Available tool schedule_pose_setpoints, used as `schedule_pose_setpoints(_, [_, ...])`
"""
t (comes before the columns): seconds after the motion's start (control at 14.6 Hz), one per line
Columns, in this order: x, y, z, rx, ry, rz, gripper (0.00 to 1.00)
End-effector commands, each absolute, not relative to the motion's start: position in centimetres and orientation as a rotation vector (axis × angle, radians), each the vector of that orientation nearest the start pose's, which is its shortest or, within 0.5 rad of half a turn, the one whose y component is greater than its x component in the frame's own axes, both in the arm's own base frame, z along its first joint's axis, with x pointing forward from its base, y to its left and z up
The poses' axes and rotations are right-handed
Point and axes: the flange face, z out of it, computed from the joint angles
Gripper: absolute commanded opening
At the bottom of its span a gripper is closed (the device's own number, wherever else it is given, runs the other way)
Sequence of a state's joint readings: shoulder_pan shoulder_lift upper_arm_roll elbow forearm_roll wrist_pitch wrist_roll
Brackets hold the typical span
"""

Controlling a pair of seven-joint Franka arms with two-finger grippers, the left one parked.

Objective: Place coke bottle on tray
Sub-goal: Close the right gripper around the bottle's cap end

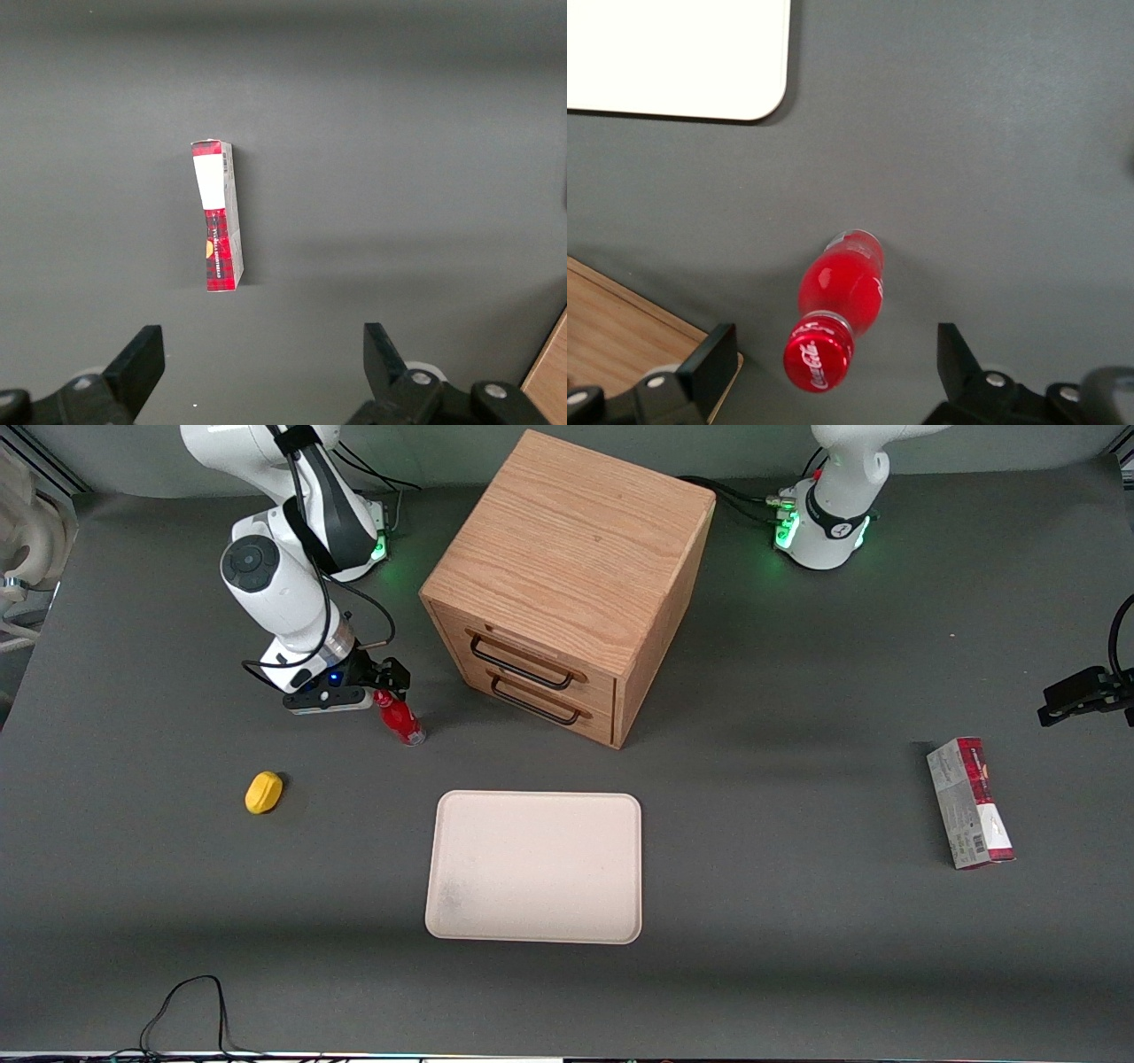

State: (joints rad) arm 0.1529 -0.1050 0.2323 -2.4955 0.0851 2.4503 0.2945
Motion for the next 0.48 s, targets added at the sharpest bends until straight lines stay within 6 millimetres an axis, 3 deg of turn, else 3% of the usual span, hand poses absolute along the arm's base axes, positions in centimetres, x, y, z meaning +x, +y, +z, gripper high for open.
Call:
schedule_pose_setpoints(0.0, [43.2, 18.0, 32.1, -3.072, -0.006, -0.062, 0.89])
schedule_pose_setpoints(0.07, [43.2, 18.1, 31.9, -3.073, -0.008, -0.057, 0.80])
schedule_pose_setpoints(0.27, [43.2, 18.1, 31.2, -3.076, -0.011, -0.039, 0.39])
schedule_pose_setpoints(0.41, [43.2, 18.1, 31.0, -3.077, -0.011, -0.029, 0.05])
